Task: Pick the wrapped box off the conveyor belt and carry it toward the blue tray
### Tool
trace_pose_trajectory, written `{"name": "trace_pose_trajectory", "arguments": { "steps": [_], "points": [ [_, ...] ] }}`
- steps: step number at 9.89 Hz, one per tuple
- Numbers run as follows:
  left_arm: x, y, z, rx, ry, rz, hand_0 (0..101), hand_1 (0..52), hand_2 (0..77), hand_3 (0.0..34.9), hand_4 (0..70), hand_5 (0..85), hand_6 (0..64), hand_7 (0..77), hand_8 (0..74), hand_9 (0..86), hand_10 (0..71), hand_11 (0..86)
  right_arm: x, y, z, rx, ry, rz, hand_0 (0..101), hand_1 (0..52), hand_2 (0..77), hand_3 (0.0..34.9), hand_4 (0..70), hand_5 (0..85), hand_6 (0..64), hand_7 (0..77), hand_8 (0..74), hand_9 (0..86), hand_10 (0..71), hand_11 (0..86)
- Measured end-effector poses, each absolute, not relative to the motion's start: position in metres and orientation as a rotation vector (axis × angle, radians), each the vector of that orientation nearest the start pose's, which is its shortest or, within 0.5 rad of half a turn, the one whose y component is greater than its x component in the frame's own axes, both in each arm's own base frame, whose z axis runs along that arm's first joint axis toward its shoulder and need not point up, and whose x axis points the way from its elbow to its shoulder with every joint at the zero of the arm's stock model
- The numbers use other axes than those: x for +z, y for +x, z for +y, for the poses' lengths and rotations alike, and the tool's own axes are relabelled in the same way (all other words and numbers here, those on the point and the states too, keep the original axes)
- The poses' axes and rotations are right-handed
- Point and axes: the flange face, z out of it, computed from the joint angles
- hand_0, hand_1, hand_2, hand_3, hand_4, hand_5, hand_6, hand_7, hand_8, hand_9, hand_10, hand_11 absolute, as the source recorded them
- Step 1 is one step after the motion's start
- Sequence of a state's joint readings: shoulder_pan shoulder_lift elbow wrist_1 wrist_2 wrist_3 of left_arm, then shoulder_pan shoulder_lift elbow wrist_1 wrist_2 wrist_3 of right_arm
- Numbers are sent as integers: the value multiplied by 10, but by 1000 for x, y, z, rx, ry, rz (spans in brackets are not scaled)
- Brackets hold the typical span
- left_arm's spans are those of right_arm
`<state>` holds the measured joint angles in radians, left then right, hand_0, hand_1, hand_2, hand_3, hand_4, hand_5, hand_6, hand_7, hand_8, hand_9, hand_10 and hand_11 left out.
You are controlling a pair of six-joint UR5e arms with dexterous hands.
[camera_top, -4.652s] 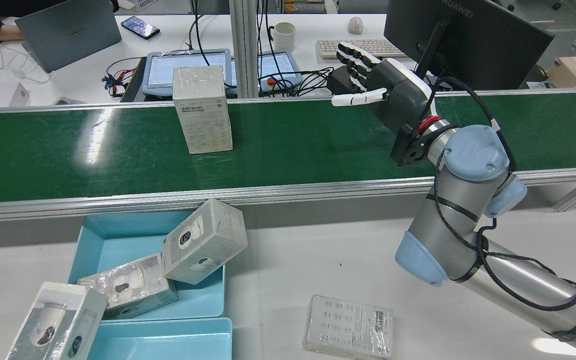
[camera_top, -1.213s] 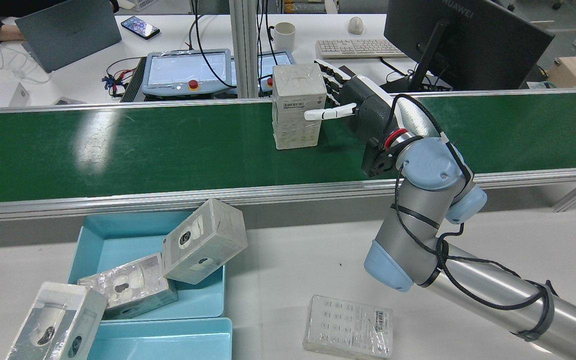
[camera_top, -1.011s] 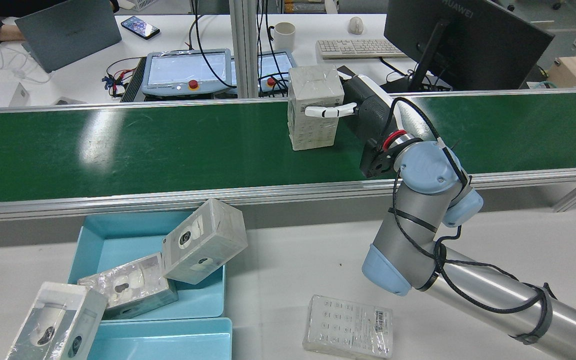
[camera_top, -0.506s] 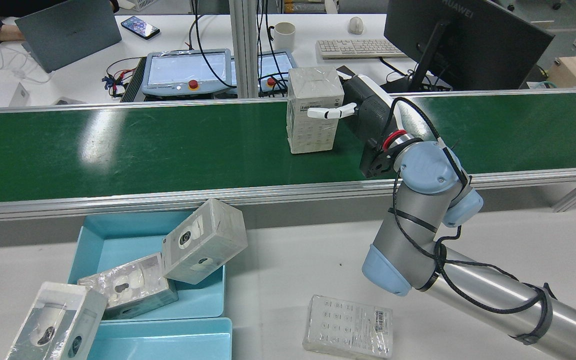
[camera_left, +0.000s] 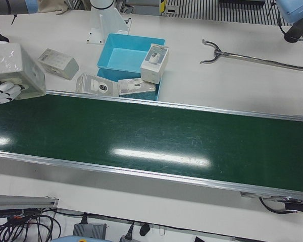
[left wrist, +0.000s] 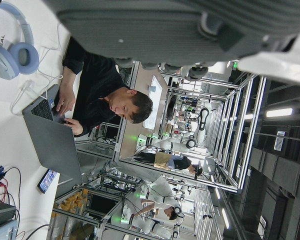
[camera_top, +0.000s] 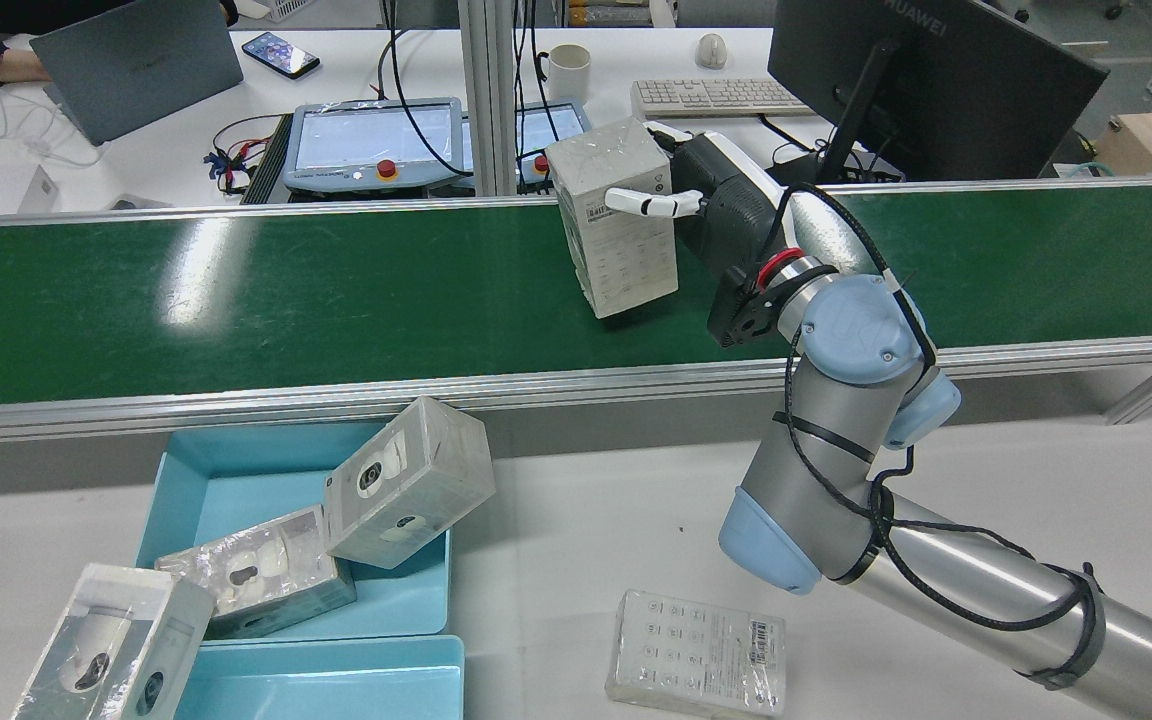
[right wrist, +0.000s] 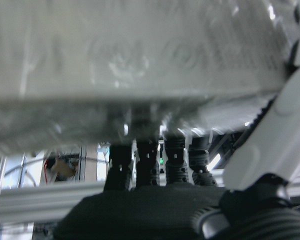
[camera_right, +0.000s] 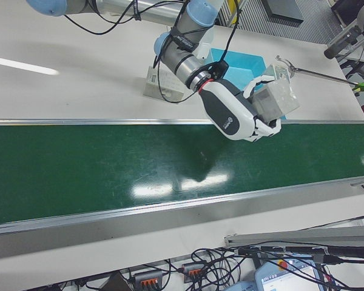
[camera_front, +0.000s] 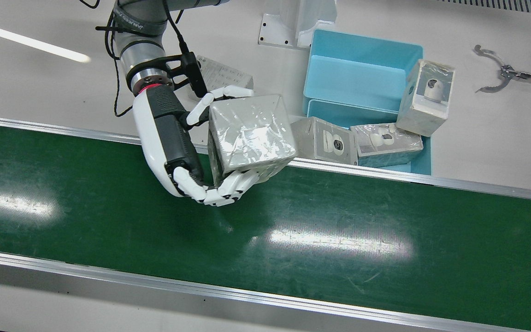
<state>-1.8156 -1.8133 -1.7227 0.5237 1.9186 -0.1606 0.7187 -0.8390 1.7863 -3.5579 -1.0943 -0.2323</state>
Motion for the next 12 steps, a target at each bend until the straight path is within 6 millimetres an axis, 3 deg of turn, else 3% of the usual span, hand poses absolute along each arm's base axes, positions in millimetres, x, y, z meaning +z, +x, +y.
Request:
{"name": "trace_pose_trajectory", "arguments": {
  "steps": [1, 2, 3, 4, 5, 7, 11, 12],
  "points": [
    [535, -228, -504, -2407, -330, 2107, 0, 0, 5, 0, 0, 11, 0, 0, 0, 0, 5, 0, 182, -377, -541, -1663, 520, 2777, 444, 5, 305, 0, 191, 578, 431, 344, 491, 333, 393, 518],
    [535, -228, -504, -2407, -330, 2108, 0, 0, 5, 0, 0, 11, 0, 0, 0, 0, 0, 0, 167, -391, -523, -1625, 554, 2784, 448, 5, 256, 0, 224, 654, 475, 409, 589, 447, 365, 513],
    [535, -228, -504, -2406, -330, 2107, 0, 0, 11, 0, 0, 11, 0, 0, 0, 0, 5, 0, 153, -406, -503, -1593, 581, 2796, 448, 5, 256, 0, 224, 654, 475, 409, 589, 447, 365, 513],
    [535, -228, -504, -2406, -330, 2107, 0, 0, 11, 0, 0, 11, 0, 0, 0, 0, 5, 0, 139, -423, -483, -1564, 609, 2808, 448, 5, 251, 0, 224, 676, 475, 420, 551, 535, 360, 507],
    [535, -228, -504, -2406, -330, 2107, 0, 0, 11, 0, 0, 11, 0, 0, 0, 0, 0, 0, 130, -439, -465, -1542, 633, 2816, 446, 0, 245, 0, 240, 704, 469, 475, 567, 660, 338, 496],
    [535, -228, -504, -2407, -330, 2107, 0, 0, 5, 0, 0, 11, 0, 5, 0, 0, 0, 0, 121, -470, -432, -1509, 674, 2825, 459, 0, 245, 0, 251, 704, 469, 475, 578, 709, 349, 496],
    [535, -228, -504, -2407, -330, 2107, 0, 0, 11, 0, 0, 11, 0, 0, 0, 0, 0, 0, 111, -521, -369, -1437, 824, 2836, 462, 0, 245, 0, 235, 698, 469, 475, 545, 709, 305, 436],
    [535, -228, -504, -2407, -330, 2107, 0, 0, 5, 0, 0, 11, 0, 0, 0, 0, 0, 0, 110, -527, -360, -1429, 846, 2838, 465, 0, 245, 0, 164, 720, 442, 513, 415, 573, 196, 278]
  ]
}}
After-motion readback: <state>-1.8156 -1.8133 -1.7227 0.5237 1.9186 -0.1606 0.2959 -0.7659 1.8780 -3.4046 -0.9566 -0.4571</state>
